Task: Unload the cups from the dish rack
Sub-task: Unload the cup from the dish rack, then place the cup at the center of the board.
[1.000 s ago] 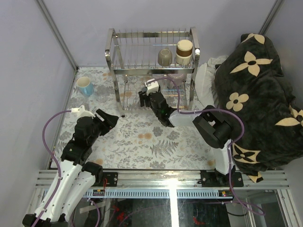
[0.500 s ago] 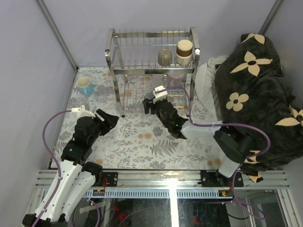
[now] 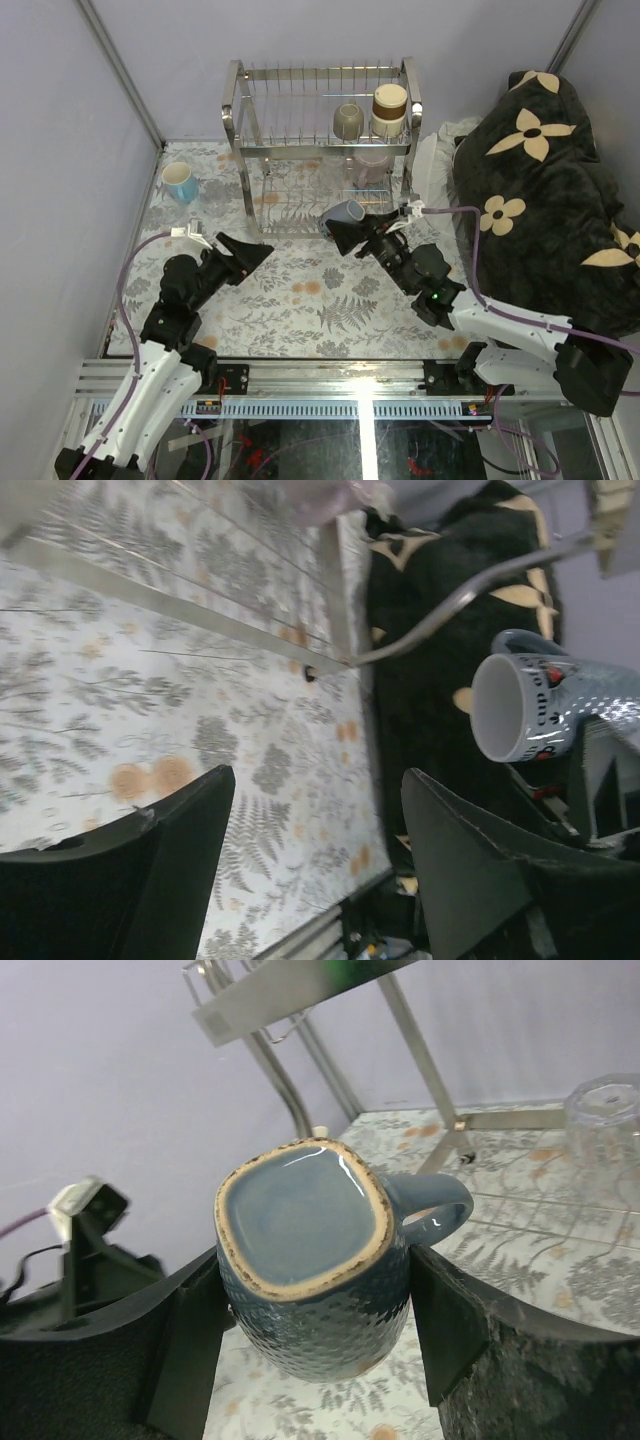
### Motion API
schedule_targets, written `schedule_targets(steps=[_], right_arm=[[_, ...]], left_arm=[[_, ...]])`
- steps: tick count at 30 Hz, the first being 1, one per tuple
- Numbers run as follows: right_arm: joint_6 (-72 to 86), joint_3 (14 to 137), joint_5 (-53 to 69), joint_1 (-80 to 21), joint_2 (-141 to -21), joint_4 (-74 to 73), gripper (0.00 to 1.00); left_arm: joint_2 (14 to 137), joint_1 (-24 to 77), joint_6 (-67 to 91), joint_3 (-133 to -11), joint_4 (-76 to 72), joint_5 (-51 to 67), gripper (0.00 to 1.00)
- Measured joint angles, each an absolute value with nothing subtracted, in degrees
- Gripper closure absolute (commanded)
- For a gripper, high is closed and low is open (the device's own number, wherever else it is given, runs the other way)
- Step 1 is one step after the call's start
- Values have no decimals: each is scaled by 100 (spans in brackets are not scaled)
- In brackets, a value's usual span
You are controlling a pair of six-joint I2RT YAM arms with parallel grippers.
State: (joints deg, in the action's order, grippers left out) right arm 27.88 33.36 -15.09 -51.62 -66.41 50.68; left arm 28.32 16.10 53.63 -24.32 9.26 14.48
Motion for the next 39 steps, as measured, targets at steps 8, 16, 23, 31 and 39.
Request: schedule_targets(steps=[8,16,23,31,39], right_arm=[[3570,2716,-930,-5162,-5760,5245,100],[4066,2655,-504,-5162,-6047,5671,100],[4268,2720,-292,-5164,-6423,5749,100],[4410,2803,-187,-5164,-6425,5826,100],[4853,2803,10,-5164,-6447,6058,100]], left_arm=[[2738,1723,6241,-1861,-1232,2362,32],[2915,2635,6541,-1448,-3015,2300,34],[3544,3913,5957,-1603,-3326,1693,35],[3874,4320,5509,-1732,-3640,1199,36],[3979,4593,5212,-1772,-3881,978,39]])
